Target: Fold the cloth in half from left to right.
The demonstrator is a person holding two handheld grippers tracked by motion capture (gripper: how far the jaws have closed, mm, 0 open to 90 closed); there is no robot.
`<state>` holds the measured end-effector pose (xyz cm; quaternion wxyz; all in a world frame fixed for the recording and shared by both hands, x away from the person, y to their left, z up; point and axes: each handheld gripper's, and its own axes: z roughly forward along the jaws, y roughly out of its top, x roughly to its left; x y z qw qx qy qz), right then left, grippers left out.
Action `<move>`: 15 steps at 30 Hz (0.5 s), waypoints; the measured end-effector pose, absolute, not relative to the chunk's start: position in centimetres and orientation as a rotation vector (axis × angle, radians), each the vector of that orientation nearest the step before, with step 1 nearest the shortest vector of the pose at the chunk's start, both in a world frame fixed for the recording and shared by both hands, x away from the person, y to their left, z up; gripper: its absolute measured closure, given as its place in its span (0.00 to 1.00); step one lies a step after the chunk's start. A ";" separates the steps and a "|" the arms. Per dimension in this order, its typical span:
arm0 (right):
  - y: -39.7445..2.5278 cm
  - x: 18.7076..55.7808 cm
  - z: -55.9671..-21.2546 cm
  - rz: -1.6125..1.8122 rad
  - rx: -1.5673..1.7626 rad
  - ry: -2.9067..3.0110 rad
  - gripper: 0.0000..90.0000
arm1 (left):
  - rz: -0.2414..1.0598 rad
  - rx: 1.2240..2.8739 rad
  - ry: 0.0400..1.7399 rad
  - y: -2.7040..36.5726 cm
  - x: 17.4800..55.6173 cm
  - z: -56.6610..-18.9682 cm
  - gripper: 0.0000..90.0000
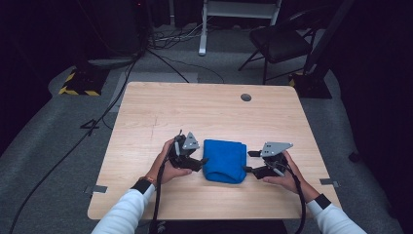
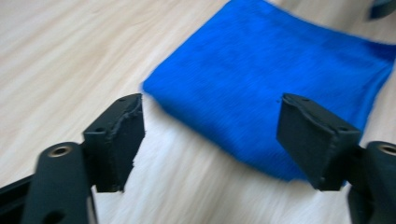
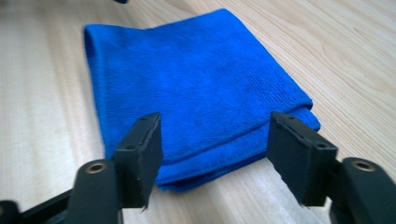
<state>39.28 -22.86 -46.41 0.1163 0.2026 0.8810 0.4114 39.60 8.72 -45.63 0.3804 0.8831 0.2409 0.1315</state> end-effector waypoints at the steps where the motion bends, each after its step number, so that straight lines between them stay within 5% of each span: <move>1: -22.5 39.5 -46.8 1.170 0.593 2.585 0.37 | 0.322 2.297 0.572 8.0 39.3 -46.1 0.23; 15: -22.3 39.0 -48.8 1.010 0.564 2.688 0.36 | 0.349 2.432 0.511 8.8 37.0 -47.7 0.23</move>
